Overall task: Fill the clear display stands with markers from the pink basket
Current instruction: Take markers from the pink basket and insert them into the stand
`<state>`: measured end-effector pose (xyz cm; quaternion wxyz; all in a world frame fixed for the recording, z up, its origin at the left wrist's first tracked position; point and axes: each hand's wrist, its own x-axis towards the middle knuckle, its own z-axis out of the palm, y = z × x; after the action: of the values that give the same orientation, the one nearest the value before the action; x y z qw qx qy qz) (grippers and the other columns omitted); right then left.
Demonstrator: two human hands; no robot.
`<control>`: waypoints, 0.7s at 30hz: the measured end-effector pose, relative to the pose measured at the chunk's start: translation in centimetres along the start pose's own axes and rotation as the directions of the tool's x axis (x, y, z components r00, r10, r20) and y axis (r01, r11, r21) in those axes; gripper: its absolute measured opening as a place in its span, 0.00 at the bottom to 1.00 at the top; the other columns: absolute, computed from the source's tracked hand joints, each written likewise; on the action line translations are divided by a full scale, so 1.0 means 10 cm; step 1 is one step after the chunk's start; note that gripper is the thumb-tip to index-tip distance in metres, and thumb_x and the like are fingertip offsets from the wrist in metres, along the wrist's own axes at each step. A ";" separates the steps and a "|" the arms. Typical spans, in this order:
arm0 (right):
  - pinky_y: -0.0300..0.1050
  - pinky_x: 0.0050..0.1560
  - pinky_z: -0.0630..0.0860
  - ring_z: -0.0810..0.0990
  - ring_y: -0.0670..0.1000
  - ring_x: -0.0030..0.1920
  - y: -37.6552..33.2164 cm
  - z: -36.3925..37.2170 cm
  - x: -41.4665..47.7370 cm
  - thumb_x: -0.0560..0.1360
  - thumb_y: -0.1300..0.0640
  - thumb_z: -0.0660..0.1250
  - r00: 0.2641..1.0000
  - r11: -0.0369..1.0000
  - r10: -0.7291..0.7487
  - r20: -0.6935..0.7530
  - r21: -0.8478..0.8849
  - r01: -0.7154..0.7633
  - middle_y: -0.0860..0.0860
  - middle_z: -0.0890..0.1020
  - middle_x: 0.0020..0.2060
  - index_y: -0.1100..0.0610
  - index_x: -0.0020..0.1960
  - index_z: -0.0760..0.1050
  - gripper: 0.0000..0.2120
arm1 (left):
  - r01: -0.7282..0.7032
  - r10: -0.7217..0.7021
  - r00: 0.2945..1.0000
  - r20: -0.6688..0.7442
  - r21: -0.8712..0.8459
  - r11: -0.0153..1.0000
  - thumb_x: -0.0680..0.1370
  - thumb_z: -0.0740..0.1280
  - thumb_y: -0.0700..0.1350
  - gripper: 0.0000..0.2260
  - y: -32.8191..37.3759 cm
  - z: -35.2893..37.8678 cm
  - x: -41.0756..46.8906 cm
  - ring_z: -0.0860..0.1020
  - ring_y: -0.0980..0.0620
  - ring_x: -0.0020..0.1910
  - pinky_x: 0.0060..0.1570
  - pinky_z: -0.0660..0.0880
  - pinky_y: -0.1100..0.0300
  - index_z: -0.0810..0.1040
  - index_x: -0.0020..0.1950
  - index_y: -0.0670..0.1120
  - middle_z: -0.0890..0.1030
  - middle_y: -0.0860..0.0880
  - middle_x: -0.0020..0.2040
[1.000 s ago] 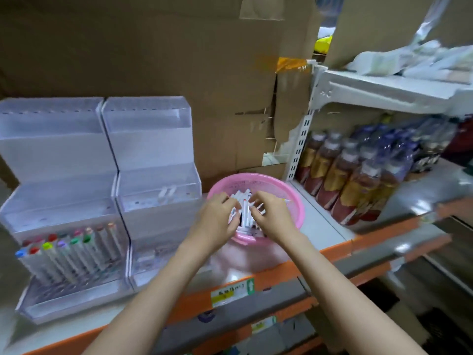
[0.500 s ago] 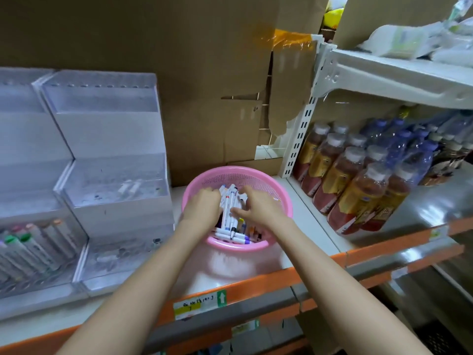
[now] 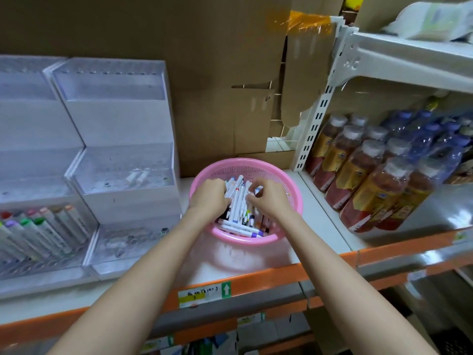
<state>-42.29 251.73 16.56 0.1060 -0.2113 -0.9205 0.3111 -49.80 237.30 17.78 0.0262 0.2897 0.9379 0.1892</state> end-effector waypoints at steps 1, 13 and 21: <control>0.42 0.36 0.70 0.78 0.51 0.35 0.00 0.00 0.00 0.71 0.59 0.69 1.000 1.000 0.015 0.004 0.023 -0.015 0.53 0.83 0.37 0.55 0.49 0.79 0.07 | 0.007 -0.008 1.000 -0.004 -0.021 1.000 0.73 0.70 0.43 0.07 0.00 0.00 0.00 0.77 0.46 0.36 0.32 0.67 0.56 0.78 0.38 0.41 0.79 0.46 0.35; 0.46 0.40 0.76 0.76 0.48 0.36 -0.03 -0.09 -0.04 0.73 0.64 0.68 0.998 0.950 -0.028 -0.054 0.309 0.044 0.49 0.76 0.40 0.51 0.69 0.67 0.26 | -0.095 0.007 0.978 -0.209 -0.411 0.907 0.72 0.68 0.42 0.21 -0.02 -0.07 -0.05 0.77 0.54 0.40 0.44 0.76 0.57 0.72 0.65 0.50 0.78 0.53 0.40; 0.49 0.47 0.80 0.79 0.45 0.47 -0.18 -0.20 -0.23 0.74 0.62 0.69 0.966 0.915 -0.166 -0.196 0.335 0.225 0.44 0.80 0.48 0.49 0.65 0.72 0.21 | -0.304 0.117 0.918 -0.379 -0.482 0.822 0.74 0.70 0.39 0.22 0.03 -0.21 -0.26 0.79 0.54 0.40 0.43 0.76 0.61 0.72 0.66 0.52 0.81 0.52 0.49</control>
<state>-40.17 250.48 19.07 0.2480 -0.1201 -0.8540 0.4413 -47.80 235.30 19.71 -0.0748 0.3381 0.8007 0.4888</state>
